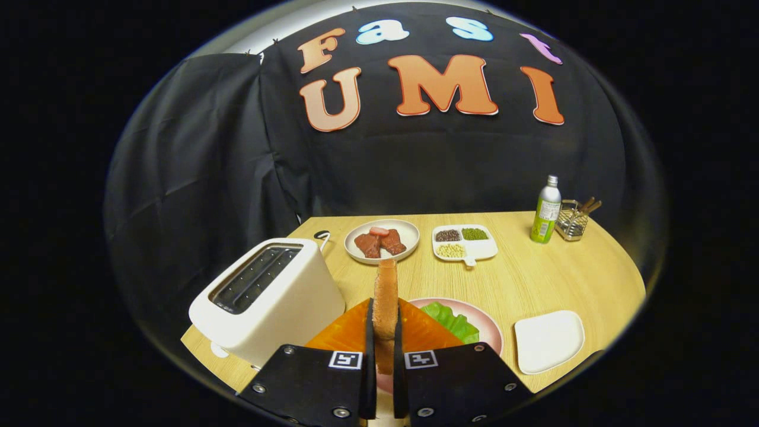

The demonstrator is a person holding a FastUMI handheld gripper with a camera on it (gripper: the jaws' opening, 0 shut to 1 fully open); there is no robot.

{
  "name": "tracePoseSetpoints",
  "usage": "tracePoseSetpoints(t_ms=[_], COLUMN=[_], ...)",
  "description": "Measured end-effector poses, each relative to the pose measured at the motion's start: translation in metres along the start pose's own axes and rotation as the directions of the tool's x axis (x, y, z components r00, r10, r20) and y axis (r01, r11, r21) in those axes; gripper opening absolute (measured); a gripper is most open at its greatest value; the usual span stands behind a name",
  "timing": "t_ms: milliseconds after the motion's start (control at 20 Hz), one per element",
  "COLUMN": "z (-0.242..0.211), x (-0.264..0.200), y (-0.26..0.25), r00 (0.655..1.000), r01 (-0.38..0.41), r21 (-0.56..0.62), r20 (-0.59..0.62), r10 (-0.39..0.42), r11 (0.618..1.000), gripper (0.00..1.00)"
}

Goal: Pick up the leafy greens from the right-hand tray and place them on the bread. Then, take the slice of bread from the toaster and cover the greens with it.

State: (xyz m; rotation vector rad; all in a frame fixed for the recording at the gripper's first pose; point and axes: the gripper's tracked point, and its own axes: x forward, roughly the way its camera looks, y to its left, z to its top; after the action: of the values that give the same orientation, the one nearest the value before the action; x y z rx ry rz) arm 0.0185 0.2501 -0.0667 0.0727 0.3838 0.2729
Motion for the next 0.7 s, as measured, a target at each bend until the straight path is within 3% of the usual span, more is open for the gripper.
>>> tracePoseSetpoints(t_ms=[400, 700], z=[-0.025, -0.037], x=[0.012, 0.019], y=[-0.033, -0.068], r00=[0.998, 0.996], r01=[-0.002, 0.04], r21=[0.052, 0.064], r20=[-0.062, -0.082], r10=[0.005, -0.034], r11=[0.999, 0.997], gripper=[0.12, 0.16])
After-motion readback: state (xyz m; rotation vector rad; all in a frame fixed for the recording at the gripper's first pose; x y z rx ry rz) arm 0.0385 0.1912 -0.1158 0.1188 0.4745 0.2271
